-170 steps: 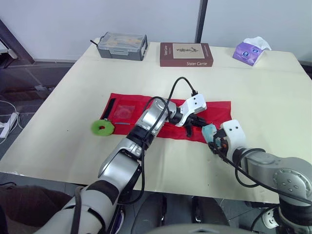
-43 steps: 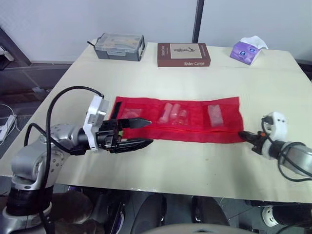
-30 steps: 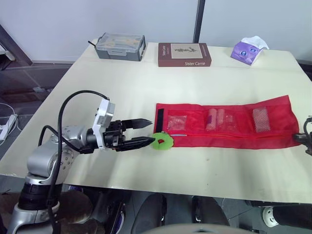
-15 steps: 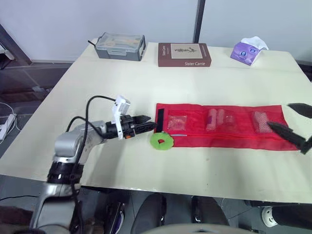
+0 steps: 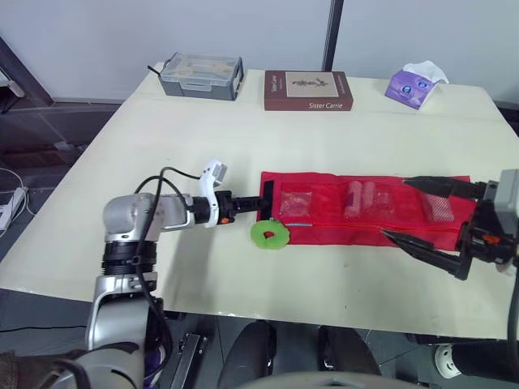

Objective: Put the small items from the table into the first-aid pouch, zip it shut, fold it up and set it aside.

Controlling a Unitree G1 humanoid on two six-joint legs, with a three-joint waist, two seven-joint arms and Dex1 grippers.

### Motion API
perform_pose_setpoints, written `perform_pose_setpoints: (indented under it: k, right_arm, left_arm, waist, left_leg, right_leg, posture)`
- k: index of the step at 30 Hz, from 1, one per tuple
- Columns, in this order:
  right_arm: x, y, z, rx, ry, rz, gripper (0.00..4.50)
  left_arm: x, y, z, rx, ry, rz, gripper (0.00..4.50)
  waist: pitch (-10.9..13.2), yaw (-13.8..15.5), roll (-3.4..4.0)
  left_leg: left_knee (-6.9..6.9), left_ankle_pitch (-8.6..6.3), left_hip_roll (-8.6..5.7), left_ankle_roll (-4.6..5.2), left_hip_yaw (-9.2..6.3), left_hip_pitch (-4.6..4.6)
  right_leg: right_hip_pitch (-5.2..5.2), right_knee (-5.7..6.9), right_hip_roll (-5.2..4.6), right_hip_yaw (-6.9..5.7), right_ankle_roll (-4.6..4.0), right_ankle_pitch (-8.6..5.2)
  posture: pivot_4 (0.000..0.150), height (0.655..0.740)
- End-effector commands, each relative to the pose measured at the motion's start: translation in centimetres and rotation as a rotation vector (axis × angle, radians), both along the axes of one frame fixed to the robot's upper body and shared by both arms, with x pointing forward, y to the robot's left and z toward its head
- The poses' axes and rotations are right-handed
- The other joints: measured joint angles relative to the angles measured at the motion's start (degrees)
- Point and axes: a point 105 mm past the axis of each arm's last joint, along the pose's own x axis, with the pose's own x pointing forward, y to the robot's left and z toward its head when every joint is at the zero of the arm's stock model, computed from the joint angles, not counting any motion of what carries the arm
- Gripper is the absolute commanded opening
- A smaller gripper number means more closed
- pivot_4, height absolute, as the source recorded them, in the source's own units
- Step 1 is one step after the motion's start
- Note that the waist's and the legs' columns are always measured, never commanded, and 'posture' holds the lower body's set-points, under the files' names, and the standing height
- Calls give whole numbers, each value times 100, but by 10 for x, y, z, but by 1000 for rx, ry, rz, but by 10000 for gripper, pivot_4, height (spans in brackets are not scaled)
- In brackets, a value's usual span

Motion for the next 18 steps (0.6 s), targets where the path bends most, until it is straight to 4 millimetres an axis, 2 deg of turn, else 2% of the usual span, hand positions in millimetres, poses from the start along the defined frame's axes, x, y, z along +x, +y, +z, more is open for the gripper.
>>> perform_pose_setpoints:
  k: [1,4,8,10,13,18]
  right_arm:
    - [-4,5,3,-9,-43,33,44453]
    - [-3,6,-2,-22,-33,26,44453]
    - [-6,11,3,-2,-43,65,44453]
    - [-7,9,0,0,-33,70,44453]
    - [-9,9,-3,7,-20,69,44453]
    - [-11,11,-9,1,-30,44,44453]
  left_arm:
    - [-9,4,-9,36,34,5,35265]
    - [-7,-4,-11,-13,51,17,35265]
    - [1,-29,1,-137,54,-9,35265]
    - [3,-34,1,-173,68,-3,35265]
    - [0,-53,6,-274,104,-39,35265]
    - [0,-58,15,-369,119,-19,35265]
  waist:
    - [0,6,0]
    - [-8,27,3]
    - [-9,67,3]
    - [-11,90,-2]
    - [-10,97,-3]
    - [-9,64,-5]
  left_leg:
    - [0,0,0,0,0,0]
    - [0,2,-1,-5,0,1]
    - [1,10,-8,-19,-1,-2]
    - [2,11,-10,-20,-2,-4]
    - [2,12,-11,-21,-3,-7]
    - [1,11,-8,-20,-5,-6]
  right_leg:
    - [0,0,-1,0,0,0]
    - [1,-1,-7,0,-1,0]
    - [1,-2,-16,-3,-1,0]
    - [2,-4,-16,-5,-1,0]
    - [1,-6,-16,-6,-1,1]
    - [1,-4,-13,-8,-1,1]
  posture:
    - [1500,7400]
    - [1500,7400]
    - [1500,7400]
    - [1500,7400]
    - [1500,7400]
    - [1500,7400]
